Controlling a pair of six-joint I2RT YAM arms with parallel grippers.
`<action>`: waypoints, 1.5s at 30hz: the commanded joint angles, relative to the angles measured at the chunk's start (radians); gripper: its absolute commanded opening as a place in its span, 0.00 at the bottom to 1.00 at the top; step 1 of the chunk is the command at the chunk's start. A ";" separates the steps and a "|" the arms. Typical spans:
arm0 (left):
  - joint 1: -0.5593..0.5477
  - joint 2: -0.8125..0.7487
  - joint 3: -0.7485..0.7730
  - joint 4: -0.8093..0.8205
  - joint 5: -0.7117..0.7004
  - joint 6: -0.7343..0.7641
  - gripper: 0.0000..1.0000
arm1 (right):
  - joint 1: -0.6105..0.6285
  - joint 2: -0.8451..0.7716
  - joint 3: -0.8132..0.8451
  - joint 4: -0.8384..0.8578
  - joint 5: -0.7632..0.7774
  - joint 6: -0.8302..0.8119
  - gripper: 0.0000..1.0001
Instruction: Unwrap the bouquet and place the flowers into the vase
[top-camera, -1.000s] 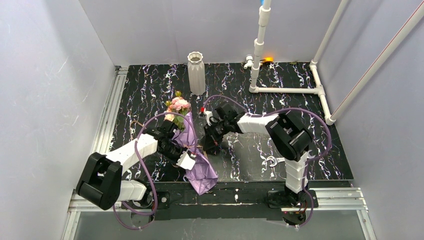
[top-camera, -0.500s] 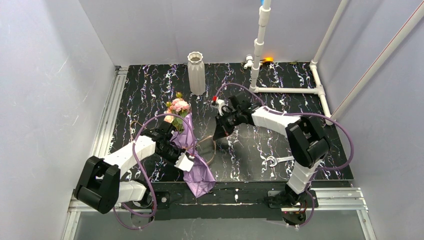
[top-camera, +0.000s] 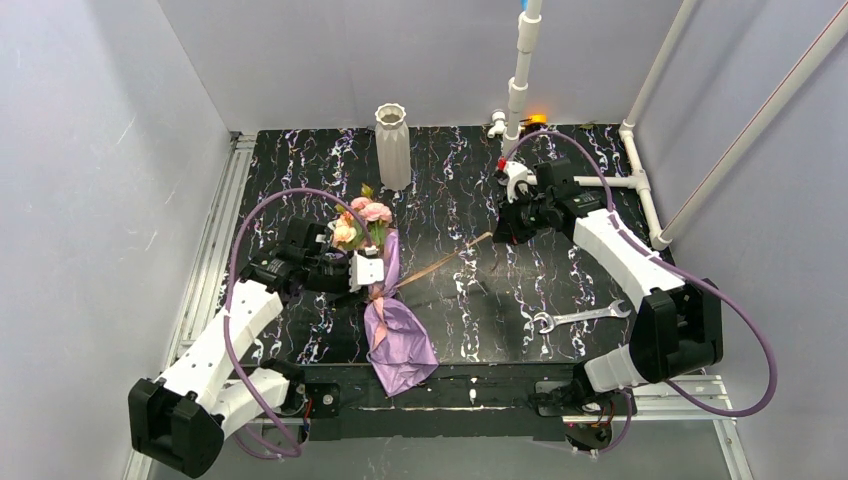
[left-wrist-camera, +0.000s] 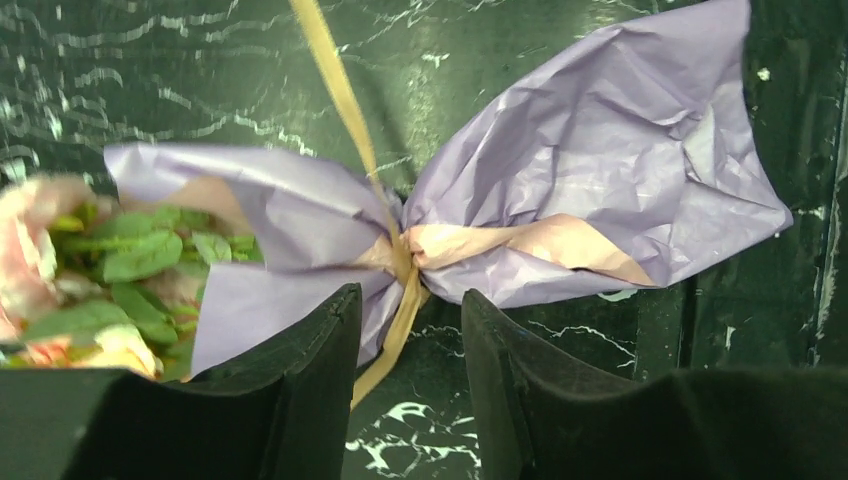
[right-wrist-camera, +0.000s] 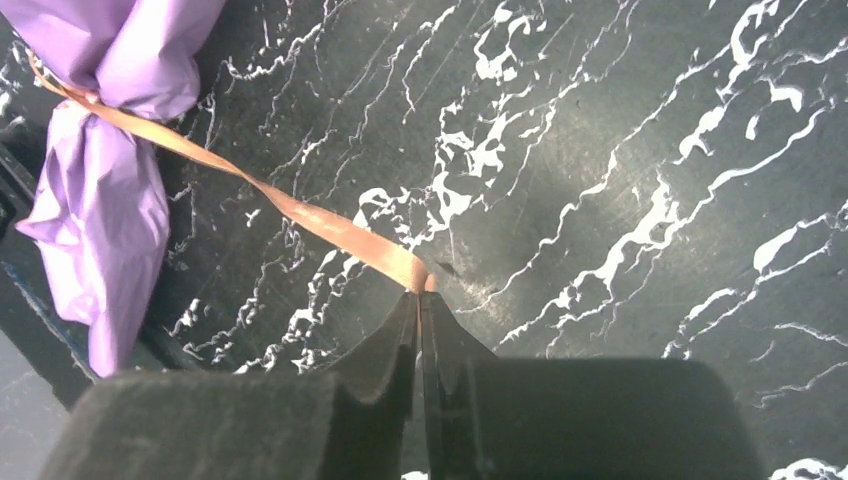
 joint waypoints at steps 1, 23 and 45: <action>0.076 0.005 -0.057 0.093 -0.023 -0.196 0.40 | 0.009 -0.042 0.021 -0.056 -0.039 -0.007 0.28; 0.095 0.118 -0.189 0.163 -0.013 0.021 0.26 | 0.484 0.264 0.013 0.306 -0.170 0.336 0.82; 0.050 -0.024 -0.108 0.229 -0.002 -0.331 0.00 | 0.547 0.364 0.027 0.273 0.110 0.263 0.01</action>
